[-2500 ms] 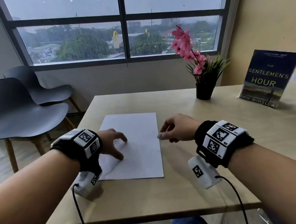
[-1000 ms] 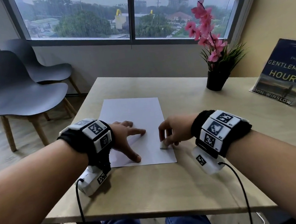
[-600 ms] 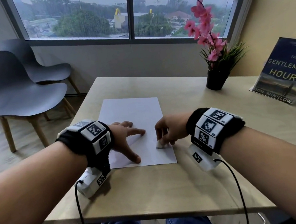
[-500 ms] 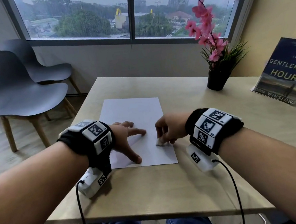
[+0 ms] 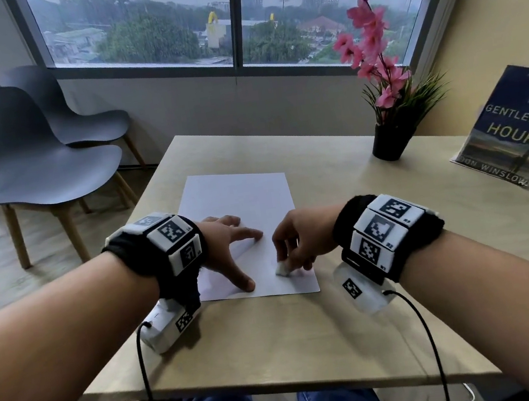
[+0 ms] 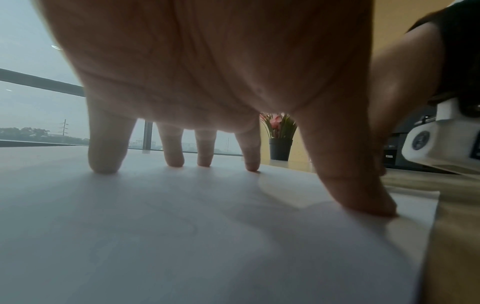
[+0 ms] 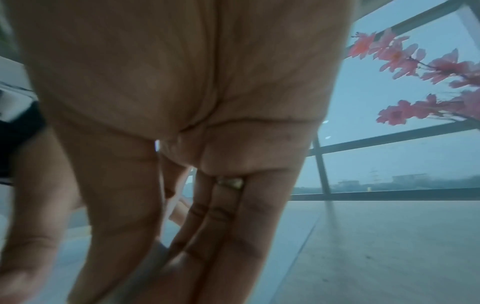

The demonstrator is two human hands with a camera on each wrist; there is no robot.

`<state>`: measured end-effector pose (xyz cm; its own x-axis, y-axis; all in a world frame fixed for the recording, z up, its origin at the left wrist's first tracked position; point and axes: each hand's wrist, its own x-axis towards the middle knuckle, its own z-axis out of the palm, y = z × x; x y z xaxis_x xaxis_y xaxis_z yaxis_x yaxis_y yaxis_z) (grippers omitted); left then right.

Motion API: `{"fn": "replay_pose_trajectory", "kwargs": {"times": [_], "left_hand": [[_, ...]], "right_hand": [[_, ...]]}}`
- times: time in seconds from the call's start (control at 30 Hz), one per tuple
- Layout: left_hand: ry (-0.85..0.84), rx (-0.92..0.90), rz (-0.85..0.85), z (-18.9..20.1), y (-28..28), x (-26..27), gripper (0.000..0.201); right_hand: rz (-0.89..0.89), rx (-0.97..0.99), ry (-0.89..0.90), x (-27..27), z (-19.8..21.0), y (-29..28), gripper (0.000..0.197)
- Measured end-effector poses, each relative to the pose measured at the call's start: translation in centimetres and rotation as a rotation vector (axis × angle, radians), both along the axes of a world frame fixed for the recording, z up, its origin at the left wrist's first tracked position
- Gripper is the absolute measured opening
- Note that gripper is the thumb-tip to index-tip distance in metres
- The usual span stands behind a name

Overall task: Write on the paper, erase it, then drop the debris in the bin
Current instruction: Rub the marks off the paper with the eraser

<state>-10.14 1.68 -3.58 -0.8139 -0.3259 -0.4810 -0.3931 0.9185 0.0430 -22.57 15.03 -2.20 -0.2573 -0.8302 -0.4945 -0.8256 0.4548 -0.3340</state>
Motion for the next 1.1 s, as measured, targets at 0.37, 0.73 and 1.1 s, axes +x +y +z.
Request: {"fn": "replay_pose_trajectory", "kwargs": {"times": [0.37,0.73,1.1], "left_hand": [[0.003,0.0,0.008,-0.1,0.0,0.0,0.101],[0.067,0.043,0.023,-0.1,-1.3,0.2,0.092],[0.018,0.008,0.001,-0.2,-1.0,0.1,0.097]], "right_hand": [[0.035,-0.005,0.036,0.8,0.1,-0.6,0.018],[-0.055,0.092,0.039,-1.9,0.7,0.8,0.02],[0.003,0.026,0.107,-0.8,0.6,0.0,0.019]]}}
